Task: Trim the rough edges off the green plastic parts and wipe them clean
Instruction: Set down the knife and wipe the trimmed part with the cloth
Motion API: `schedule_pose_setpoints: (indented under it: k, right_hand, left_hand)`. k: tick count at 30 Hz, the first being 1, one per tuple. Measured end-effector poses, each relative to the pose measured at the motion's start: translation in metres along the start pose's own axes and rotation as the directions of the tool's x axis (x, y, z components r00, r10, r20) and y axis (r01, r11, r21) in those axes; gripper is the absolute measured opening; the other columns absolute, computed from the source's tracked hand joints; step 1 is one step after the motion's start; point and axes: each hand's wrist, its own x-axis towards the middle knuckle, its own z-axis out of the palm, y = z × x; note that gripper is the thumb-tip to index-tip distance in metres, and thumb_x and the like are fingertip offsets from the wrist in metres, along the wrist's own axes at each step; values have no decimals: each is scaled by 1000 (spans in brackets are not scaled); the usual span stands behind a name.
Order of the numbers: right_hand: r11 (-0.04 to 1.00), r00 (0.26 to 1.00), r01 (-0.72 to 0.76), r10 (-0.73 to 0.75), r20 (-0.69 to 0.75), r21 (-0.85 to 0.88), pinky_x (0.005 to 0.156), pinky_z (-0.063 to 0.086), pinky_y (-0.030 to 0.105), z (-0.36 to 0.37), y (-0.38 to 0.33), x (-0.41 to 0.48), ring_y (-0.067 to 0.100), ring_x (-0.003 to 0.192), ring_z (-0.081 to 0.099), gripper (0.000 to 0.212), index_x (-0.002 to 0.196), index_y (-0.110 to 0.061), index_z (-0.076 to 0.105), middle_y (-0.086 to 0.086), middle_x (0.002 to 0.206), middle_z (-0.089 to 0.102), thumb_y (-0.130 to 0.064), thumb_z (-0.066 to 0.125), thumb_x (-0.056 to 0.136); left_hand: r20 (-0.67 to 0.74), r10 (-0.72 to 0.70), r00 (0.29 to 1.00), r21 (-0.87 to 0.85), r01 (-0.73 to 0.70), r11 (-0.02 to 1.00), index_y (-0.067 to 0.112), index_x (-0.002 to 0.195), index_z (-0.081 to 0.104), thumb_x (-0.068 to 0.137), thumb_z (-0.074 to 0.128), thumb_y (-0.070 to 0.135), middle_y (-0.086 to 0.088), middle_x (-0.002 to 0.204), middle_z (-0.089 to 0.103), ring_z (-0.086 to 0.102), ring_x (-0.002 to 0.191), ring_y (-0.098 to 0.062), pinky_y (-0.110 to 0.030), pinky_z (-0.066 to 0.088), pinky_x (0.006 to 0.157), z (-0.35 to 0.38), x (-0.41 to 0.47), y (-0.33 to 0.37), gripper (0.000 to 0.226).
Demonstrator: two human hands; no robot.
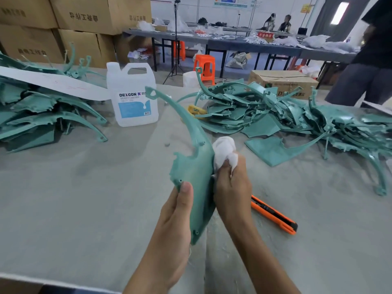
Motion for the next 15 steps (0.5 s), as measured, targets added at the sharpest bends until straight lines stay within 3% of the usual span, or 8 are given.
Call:
schedule_pose_setpoints:
  k: [2,4,5,6,8,10,12,15]
  right_hand:
    - [999,994,29,-31,106,13,74,49,19,2,0,-28,8,89,66,25,125,-32,55,-11,107,67,-27,41,105]
    - [976,944,219,-217,247,20,89,48,15,6,-4,-67,1,112,64,39,140,-37,50,-17,126,64,-30,42,103]
    - [944,902,329,-315,295,3,100,44,16,6,-4,-79,3,129,55,45,148,-36,43,-15,143,56,-31,42,104]
    - [927,884,375,-353,307,-14,104,43,17,4,-2,-79,6,134,52,47,151,-36,39,-12,150,51,-33,41,104]
    - [972,954,233,-230,191,4,83,50,15,-4,1,-52,3,102,65,34,138,-33,48,-7,125,65,-25,42,106]
    - [998,999,-8,5,43,69,65,46,19,-20,5,-19,9,73,58,23,123,-22,58,-3,90,66,-13,43,108]
    - [953,972,-234,230,47,194,63,42,28,-34,9,4,16,71,54,20,114,-19,62,-1,79,62,-19,43,110]
    - [857,931,-364,318,181,365,67,49,33,-50,9,6,16,70,60,24,117,-20,69,1,83,69,-28,49,108]
  left_hand:
    - [-48,1,999,-6,-2,1000,29,134,63,92,53,63,-2,140,62,56,132,-21,-41,41,113,0,5,2,54]
    - [-111,0,994,33,4,999,27,123,70,93,49,60,-5,129,68,65,120,-18,-31,53,98,1,10,5,50]
    - [-150,-8,989,37,14,999,24,119,72,90,49,60,-8,125,71,68,115,-20,-30,55,92,-1,12,4,52]
    - [-158,-30,987,14,32,999,22,121,71,87,49,60,-9,123,71,68,113,-22,-33,55,90,-2,11,4,55]
    - [-156,-49,987,-14,48,999,18,130,65,87,50,56,-10,128,69,65,119,-27,-42,46,102,-6,7,3,60]
    - [-168,-29,985,-13,27,1000,18,127,67,85,53,55,-7,127,70,66,119,-26,-43,44,105,-10,1,2,58]
    - [-194,-22,981,-13,20,1000,29,112,76,82,55,54,-1,118,74,71,109,-20,-37,55,92,-18,3,5,44]
    - [-273,50,961,106,-22,994,34,100,78,82,58,56,0,105,78,75,96,-18,-29,60,72,-31,11,7,35]
